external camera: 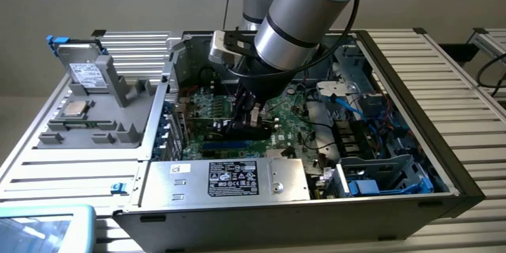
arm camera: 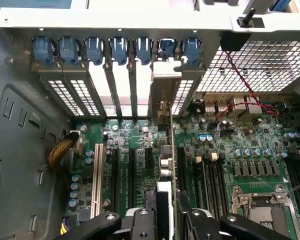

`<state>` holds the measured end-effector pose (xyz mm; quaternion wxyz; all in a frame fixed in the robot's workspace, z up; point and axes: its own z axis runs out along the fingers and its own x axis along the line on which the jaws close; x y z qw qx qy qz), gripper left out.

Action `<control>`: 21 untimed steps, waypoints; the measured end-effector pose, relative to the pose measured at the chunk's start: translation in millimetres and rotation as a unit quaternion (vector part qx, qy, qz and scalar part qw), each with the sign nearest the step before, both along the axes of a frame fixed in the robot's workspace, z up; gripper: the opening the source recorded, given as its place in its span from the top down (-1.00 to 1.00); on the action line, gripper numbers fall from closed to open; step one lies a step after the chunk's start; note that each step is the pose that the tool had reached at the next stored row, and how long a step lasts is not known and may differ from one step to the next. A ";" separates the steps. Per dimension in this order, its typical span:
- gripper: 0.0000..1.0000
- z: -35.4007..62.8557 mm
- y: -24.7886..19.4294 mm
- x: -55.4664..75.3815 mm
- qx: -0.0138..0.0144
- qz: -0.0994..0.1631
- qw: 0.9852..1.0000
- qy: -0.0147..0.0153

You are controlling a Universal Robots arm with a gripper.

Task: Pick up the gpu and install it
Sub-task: 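Insert the gpu into the slot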

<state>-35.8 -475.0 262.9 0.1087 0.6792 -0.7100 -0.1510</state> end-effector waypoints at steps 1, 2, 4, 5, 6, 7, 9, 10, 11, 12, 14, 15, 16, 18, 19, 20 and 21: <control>0.45 0.0 0.0 0.1 0.000 0.000 1.000 0.000; 0.45 0.0 0.0 0.0 0.000 0.000 1.000 0.000; 0.45 0.1 -0.1 0.0 -0.001 0.001 1.000 0.000; 0.45 -0.4 -0.1 0.0 -0.001 0.002 1.000 -0.001; 0.45 -1.2 -0.1 0.0 -0.002 0.002 1.000 -0.001; 0.45 -1.9 -0.1 0.0 -0.002 0.003 1.000 -0.001; 0.45 -3.1 -0.1 0.0 -0.002 0.006 1.000 -0.003; 0.45 -3.6 -0.1 -0.1 -0.002 0.008 1.000 -0.005; 0.45 -4.1 -0.1 0.0 -0.002 0.011 1.000 -0.007; 0.45 -4.4 -0.1 0.0 -0.002 0.013 1.000 -0.008; 0.45 -4.5 -0.2 0.0 -0.002 0.013 1.000 -0.008; 0.45 -4.6 -0.2 0.0 -0.002 0.013 1.000 -0.008; 0.45 -4.6 -0.1 0.0 -0.002 0.013 1.000 -0.008; 0.45 -4.7 -0.1 0.0 -0.002 0.013 1.000 -0.008; 0.45 -4.9 -0.1 0.0 -0.002 0.013 1.000 -0.009; 0.45 -5.2 -0.1 -0.1 -0.002 0.014 1.000 -0.010; 0.45 -5.4 -0.1 -0.1 -0.002 0.014 1.000 -0.012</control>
